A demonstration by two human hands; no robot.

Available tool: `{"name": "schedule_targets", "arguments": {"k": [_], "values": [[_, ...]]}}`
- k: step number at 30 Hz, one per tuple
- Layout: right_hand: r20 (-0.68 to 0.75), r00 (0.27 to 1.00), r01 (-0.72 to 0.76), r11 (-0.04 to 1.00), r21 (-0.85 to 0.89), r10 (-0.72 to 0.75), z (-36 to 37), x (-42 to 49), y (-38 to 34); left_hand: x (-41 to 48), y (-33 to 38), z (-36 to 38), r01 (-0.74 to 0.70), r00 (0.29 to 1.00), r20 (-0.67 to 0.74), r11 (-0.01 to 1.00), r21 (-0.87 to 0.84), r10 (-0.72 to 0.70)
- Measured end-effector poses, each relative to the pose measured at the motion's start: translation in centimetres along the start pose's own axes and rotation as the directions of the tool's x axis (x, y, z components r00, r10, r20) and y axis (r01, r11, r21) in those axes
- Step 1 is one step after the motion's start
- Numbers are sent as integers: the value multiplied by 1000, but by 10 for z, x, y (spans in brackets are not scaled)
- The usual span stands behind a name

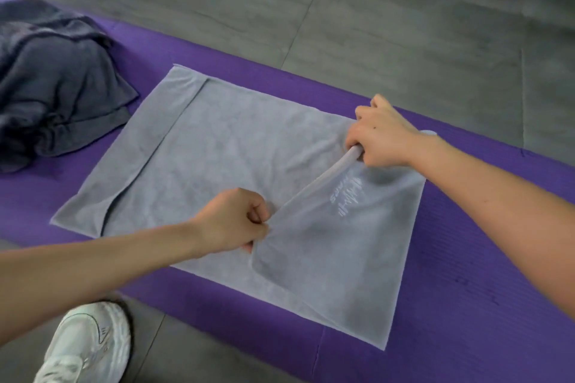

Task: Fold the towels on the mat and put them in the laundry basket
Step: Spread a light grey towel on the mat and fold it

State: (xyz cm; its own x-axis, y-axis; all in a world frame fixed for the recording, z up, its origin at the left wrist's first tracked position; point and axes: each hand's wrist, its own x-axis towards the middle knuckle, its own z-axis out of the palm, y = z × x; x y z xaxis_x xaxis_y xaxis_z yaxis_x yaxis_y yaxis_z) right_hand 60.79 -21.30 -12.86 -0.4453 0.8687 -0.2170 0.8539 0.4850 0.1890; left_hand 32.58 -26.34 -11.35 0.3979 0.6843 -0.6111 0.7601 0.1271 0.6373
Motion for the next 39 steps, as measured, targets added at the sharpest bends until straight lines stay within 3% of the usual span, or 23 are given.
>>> {"name": "schedule_targets", "arguments": {"k": [7,14,16,19,20,24,27,30,34,35,37,39], "values": [[-13,999,-38,989,-141,37,-33,51,-3,-15,-28,-78,115,993,-12,993,-26,-115],[-322,939,-166,979,-116,121,-34,126,-51,-25,-109,-120,124,959,-241,984,-124,-151],[-193,978,-100,989,-109,78,-16,134,-76,-23,-138,-116,167,944,-265,977,-134,-197],[220,974,-45,997,-68,59,8,136,-98,-12,-168,-104,205,952,-208,973,-102,-222],[240,967,-77,996,-37,84,12,136,-100,-7,-174,-102,208,955,-194,973,-100,-224],[57,943,-332,941,70,329,17,163,-102,7,-189,-106,201,962,-183,979,-40,-205],[125,891,-447,892,73,436,15,195,-98,13,-197,-115,203,967,-139,976,-81,-212],[306,838,-477,879,9,452,16,210,-89,15,-202,-120,214,969,-85,961,-176,-232],[233,891,-367,920,-142,391,21,210,-82,16,-202,-124,240,967,-15,931,-274,-254],[189,897,-386,916,-104,400,19,210,-79,14,-201,-126,244,968,10,922,-300,-253],[56,879,-477,868,137,474,7,212,-71,7,-195,-134,234,972,82,897,-374,-219],[-30,805,-503,709,495,592,-13,220,-62,-3,-191,-145,188,980,146,878,-441,-137]]}}
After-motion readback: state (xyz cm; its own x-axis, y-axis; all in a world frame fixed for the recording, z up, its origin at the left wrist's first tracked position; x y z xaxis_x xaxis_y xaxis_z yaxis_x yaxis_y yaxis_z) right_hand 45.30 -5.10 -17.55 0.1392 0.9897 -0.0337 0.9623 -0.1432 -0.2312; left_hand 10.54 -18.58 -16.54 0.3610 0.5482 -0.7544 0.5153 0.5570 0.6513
